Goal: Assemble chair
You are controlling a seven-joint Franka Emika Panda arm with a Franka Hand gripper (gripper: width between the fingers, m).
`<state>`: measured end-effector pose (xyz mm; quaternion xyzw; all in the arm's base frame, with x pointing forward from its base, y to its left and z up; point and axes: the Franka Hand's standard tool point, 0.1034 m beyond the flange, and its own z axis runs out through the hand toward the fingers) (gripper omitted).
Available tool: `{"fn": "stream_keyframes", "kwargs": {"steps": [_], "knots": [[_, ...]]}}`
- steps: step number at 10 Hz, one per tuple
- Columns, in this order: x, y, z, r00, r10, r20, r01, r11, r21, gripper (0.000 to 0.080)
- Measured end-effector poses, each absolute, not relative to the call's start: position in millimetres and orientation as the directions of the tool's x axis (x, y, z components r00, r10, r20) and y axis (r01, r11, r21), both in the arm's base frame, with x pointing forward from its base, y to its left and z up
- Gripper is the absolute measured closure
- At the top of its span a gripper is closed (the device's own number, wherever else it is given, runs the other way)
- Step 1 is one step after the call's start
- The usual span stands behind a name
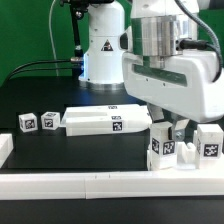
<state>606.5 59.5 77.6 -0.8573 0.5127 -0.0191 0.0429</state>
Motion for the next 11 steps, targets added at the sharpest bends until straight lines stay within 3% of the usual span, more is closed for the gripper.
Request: {"fn": "stream_keyframes", "kwargs": {"steps": [1,2,3,6,9,11], "knots": [[609.4,58.2,80.1,0.634,-0.773,0.016,-0.769,-0.633,-0.087,0.0291],[610.6,58.3,82.3,0.78,-0.625,0.018,-0.624,-0.779,-0.062,0.0291],[614.7,59.9,84.9,0.861,-0.508,0.013,-0.507,-0.861,-0.05,0.018],[615.4,57.9,83.7,0.941,-0.336,0.029,-0.335,-0.941,-0.047,0.0151],[614.2,57.5,84.0,0.995,0.066,0.071,0.067,-0.998,-0.011,0.015],[612.7,57.5,82.4,0.996,0.051,0.076,0.052,-0.999,-0.01,0.015]]}}
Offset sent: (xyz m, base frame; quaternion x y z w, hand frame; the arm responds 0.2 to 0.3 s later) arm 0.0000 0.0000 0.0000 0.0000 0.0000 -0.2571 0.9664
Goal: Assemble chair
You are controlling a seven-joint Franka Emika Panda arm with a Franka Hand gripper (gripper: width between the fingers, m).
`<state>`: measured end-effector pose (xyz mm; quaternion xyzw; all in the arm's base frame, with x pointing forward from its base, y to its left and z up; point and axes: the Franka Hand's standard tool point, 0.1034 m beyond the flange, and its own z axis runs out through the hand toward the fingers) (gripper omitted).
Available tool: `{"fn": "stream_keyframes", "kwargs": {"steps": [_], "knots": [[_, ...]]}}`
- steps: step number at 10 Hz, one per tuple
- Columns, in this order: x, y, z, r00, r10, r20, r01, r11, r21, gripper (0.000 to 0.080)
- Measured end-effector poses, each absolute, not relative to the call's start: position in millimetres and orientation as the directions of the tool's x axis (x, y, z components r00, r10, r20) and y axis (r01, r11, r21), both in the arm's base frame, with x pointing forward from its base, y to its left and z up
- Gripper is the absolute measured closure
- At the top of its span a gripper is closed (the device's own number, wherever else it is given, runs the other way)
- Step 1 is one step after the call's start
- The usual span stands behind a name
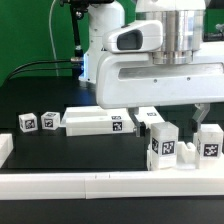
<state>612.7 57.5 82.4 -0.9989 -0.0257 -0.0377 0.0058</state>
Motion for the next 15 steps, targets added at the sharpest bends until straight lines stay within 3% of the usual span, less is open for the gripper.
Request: {"fn": "stream_keyframes", "kwargs": {"steps": [1,2,3,6,9,11,13,14,15], "knots": [[612.7,57.4,82.3,0.997,0.036,0.075,0.037,-0.999,-0.011,0.0248],[612.6,57.2,82.0,0.997,0.035,0.075,0.036,-0.999,-0.011,0.0429],[612.7,57.5,81.9,0.993,-0.095,0.073,-0.094,-0.995,-0.022,0.0517],[615.2,55.5,81.4,0.861,-0.505,0.056,-0.504,-0.863,-0.038,0.0517],[615.0,52.4,81.5,0.552,-0.833,0.029,-0.831,-0.553,-0.065,0.0517],[614.0,49.5,79.8,0.259,-0.966,-0.018,-0.963,-0.257,-0.078,0.0515],[613.9,49.1,79.6,0.266,-0.964,-0.017,-0.961,-0.264,-0.078,0.0515],[614.1,49.2,80.4,0.336,-0.942,-0.011,-0.94,-0.334,-0.074,0.0407],[615.6,50.7,83.6,0.443,-0.897,-0.013,-0.895,-0.441,-0.066,0.0231]]}}
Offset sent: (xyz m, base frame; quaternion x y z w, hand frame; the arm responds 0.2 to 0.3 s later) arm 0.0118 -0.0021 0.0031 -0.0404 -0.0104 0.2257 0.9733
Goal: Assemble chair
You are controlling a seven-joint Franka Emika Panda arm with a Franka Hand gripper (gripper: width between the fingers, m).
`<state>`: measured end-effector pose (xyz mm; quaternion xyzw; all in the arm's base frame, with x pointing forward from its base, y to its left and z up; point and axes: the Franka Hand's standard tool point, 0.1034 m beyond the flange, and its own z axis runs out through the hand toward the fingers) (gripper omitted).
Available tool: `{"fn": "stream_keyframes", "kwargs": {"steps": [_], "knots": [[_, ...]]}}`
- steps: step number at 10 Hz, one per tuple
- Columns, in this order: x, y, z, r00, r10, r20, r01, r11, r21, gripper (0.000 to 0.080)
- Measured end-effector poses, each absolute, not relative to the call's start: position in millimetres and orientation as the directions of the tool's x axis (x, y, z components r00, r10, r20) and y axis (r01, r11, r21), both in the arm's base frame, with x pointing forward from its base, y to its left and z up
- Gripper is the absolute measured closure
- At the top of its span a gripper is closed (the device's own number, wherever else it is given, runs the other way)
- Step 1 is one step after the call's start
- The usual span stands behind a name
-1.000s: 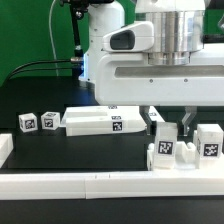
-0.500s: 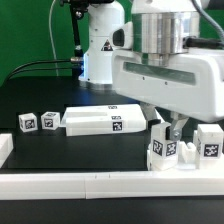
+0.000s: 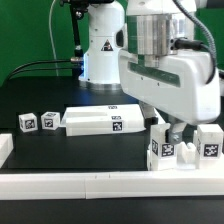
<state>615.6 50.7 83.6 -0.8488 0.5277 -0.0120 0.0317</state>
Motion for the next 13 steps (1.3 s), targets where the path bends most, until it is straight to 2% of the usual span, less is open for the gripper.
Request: {"fn": "stream_keyframes", "kwargs": {"steps": [1,2,5,7,10,11,12,13], "knots": [[618.3,48.5,86.7,0.609,-0.793,0.003,-0.791,-0.608,-0.068,0.0231],[619.2,47.5,87.8,0.707,-0.707,0.015,-0.704,-0.707,-0.067,0.0167],[619.1,46.2,86.6,0.825,-0.565,0.028,-0.563,-0.824,-0.061,0.0151],[618.4,47.9,86.2,0.945,-0.323,0.049,-0.322,-0.946,-0.021,0.0151],[613.4,47.1,83.1,0.997,-0.047,0.06,-0.047,-0.999,-0.005,0.0151],[612.9,46.1,83.2,0.998,-0.005,0.063,-0.005,-1.0,-0.003,0.0151],[612.7,46.0,82.7,0.997,-0.051,0.061,-0.051,-0.999,-0.006,0.0151],[612.7,45.7,82.4,0.997,-0.051,0.061,-0.05,-0.999,-0.005,0.0252]]}}
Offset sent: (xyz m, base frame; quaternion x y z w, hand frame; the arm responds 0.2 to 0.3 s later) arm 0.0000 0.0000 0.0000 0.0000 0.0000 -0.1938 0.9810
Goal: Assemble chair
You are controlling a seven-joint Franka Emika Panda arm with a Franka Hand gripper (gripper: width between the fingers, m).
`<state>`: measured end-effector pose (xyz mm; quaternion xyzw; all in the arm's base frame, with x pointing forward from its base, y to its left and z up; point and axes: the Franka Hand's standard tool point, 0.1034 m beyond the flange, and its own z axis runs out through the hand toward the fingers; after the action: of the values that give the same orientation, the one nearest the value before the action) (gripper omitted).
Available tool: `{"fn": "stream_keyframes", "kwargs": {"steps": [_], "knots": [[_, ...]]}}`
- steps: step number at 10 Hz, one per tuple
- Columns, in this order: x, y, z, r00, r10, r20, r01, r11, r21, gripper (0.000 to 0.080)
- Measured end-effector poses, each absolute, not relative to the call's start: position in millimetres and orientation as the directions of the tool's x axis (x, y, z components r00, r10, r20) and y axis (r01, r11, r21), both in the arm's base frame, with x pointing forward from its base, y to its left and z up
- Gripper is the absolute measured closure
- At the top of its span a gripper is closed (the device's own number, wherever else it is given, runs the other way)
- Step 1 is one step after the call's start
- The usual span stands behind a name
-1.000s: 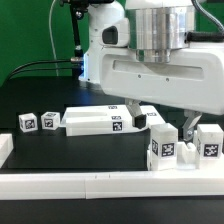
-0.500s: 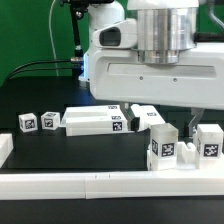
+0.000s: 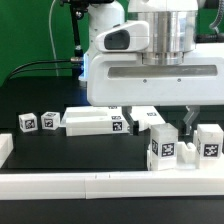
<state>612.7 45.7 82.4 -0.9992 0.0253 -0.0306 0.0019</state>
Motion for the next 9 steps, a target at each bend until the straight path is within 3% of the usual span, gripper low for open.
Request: {"fn": "stream_keyframes", "kwargs": {"steps": [1,2,3,6,9], "knots": [[612.6,45.7,82.2,0.996,-0.059,0.061,-0.059,-0.998,-0.006,0.0387],[612.4,45.9,81.8,0.99,-0.13,0.06,-0.13,-0.991,-0.011,0.0387],[612.3,45.9,81.5,0.978,-0.202,0.058,-0.202,-0.979,-0.015,0.0516],[612.8,50.0,80.2,0.83,-0.556,0.046,-0.555,-0.831,-0.033,0.0515],[611.1,54.3,79.5,0.502,-0.864,0.039,-0.862,-0.504,-0.05,0.0515]]}}
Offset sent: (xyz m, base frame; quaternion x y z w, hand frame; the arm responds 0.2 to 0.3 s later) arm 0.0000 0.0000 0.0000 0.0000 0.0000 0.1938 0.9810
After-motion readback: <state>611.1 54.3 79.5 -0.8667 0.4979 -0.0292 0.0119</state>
